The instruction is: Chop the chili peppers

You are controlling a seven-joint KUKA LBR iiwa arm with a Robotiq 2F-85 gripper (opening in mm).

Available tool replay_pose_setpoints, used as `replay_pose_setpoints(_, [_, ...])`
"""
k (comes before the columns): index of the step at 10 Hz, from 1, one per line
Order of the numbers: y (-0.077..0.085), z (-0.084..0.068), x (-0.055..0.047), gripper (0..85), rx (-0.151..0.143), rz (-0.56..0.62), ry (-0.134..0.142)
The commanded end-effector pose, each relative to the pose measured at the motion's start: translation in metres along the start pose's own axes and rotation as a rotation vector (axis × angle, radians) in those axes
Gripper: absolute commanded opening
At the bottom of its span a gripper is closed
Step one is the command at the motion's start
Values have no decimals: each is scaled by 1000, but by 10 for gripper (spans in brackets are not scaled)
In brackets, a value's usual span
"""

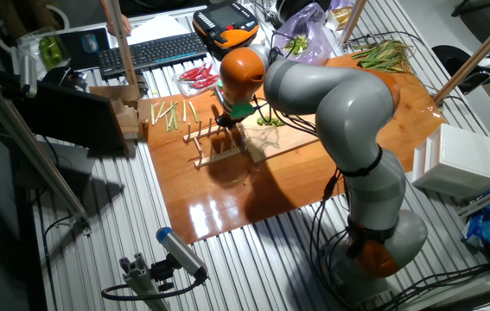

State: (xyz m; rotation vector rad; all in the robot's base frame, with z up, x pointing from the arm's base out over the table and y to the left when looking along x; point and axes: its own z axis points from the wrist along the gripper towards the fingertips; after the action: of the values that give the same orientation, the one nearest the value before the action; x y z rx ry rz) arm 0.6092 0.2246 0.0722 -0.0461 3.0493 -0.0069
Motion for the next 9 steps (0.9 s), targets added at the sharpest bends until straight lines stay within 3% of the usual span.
replay_pose_setpoints(1, [0, 4, 0, 0, 4, 0, -3])
replay_pose_setpoints(5, [-4, 17, 2, 0, 2, -9, 12])
replay_pose_setpoints(8, [-4, 18, 2, 0, 5, 15, 21])
replay_pose_setpoints(9, [-4, 18, 2, 170, 8, 23, 24])
